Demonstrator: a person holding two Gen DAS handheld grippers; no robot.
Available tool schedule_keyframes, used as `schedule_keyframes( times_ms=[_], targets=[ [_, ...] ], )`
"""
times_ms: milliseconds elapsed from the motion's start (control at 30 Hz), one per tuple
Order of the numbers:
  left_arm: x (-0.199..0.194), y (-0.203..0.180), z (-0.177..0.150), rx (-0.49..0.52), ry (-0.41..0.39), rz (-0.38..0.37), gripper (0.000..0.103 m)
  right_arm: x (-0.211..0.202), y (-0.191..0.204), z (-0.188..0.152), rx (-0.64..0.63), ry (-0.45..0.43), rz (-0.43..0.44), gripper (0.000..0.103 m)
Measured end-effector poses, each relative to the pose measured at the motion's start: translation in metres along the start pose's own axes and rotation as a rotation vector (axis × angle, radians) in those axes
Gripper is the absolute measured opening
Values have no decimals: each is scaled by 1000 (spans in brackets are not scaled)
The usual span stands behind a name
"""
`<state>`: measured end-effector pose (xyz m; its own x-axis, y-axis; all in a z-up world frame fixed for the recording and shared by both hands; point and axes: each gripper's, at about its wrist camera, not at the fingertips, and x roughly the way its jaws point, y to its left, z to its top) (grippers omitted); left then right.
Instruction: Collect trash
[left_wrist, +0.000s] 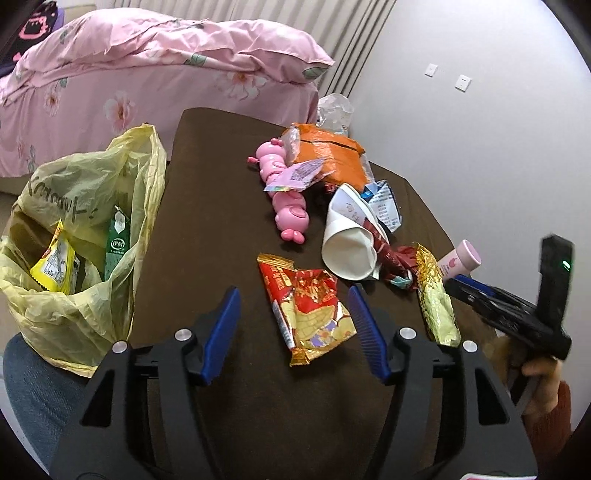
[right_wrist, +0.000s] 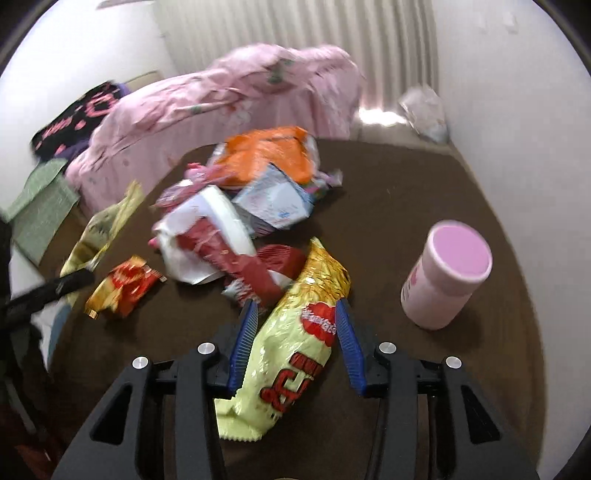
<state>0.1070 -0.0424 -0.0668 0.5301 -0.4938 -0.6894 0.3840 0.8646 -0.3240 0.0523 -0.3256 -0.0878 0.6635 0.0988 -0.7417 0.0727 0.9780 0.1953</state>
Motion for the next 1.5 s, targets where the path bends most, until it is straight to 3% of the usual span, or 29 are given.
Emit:
schedule_keyframes(
  times_ms=[67, 233, 267, 300, 400, 533, 633, 667, 867, 933, 967, 1000, 1033, 1300, 1400, 1500],
  targets=[
    [-1, -4, -2, 16, -1, -17, 72, 6, 0, -4, 3, 16, -19, 41],
    [7, -10, -6, 31, 35, 2, 72, 2, -6, -20, 37, 10, 18, 41],
    [9, -11, -7, 31, 38, 9, 72, 0, -7, -22, 41, 4, 44, 38],
    [10, -15, -6, 38, 43, 17, 72, -3, -6, -24, 30, -2, 74, 24],
    [14, -25, -8, 68, 60, 57, 72, -12, 1, -26, -17, -33, 77, 17],
    [19, -30, -10, 70, 78, 102, 71, -27, 10, -24, -56, -93, 80, 15],
    [27, -30, -10, 71, 85, 143, 62, -31, 14, -23, -75, -114, 84, 14],
    [30, -28, -9, 65, 90, 152, 52, -32, 15, -24, -82, -119, 83, 14],
    [19, -18, -6, 15, 40, 95, 46, -39, 16, -25, -101, -138, 101, 14],
    [14, -19, -5, 19, 26, 84, 46, -40, 14, -26, -91, -142, 119, 16],
    [13, -20, -5, 23, 23, 83, 46, -40, 15, -26, -94, -138, 115, 23],
    [12, -21, -5, 29, 20, 83, 46, -40, 15, -27, -98, -132, 108, 40],
    [12, -22, -5, 32, 21, 81, 46, -41, 15, -30, -103, -130, 104, 46],
    [15, -26, -9, 40, 36, 60, 46, -30, 5, -59, -33, -31, 53, 48],
    [13, -27, -8, 50, 22, 70, 46, -27, 3, -61, -5, -21, 129, 24],
    [8, -28, -7, 53, 5, 70, 46, -36, 18, -56, -99, -68, 67, 16]
  ],
)
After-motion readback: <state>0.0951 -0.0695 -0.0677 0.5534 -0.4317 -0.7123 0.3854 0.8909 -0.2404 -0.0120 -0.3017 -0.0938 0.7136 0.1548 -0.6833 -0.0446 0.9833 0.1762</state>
